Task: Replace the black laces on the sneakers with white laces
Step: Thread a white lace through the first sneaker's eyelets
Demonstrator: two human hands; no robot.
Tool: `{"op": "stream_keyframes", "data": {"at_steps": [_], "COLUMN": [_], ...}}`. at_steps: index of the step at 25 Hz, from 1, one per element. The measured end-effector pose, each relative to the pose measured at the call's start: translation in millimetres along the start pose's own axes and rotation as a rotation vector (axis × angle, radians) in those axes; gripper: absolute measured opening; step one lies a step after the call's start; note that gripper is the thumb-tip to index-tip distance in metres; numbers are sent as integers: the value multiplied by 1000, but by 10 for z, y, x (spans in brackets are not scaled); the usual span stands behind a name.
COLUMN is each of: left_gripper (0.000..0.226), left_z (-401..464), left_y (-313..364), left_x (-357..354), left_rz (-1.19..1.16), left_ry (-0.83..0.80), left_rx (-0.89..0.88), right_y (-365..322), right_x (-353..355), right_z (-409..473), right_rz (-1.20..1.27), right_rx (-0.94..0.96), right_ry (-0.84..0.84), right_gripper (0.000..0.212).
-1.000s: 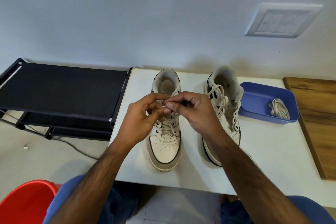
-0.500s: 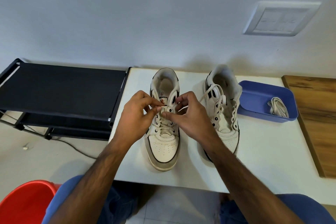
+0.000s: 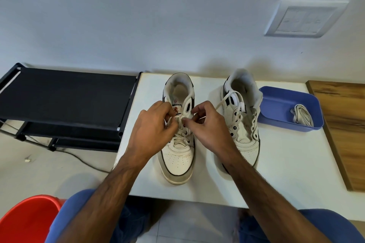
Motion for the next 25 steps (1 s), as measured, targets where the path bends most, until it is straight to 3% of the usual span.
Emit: {"op": "stream_keyframes", "data": {"at_steps": [3,12,19,25], "left_gripper": [7,7,11,12], "left_z": [5,-1,-14,-7], "left_y": [-13,-102,-259,-218], "left_x": [-13,-123,-247,-260], "left_rz": [33,-19,-281,-323], "left_ry": [-7,-55,-36,11], "left_rx": [-7,62,237,211], "right_y": [-31,-80,-52,-132], "right_x": [-54,-31,-19,79], "right_z": [-31,-68,-51,-55], "right_rz": [-55,-81,-91,-85], "right_rx": [-9,-4,20,206], "right_ry": [-25,-43,-42,-16], "right_gripper": [53,43,42,14]}}
Point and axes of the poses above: each hand's wrist, its own z-axis towards the middle knuckle, its own x-axis out of the back of the hand, y = z × x, the point moved 10 cm from there along z, towards the middle knuckle, and after that the axes turned 5 degrees about -y, right-handed, at the moved point
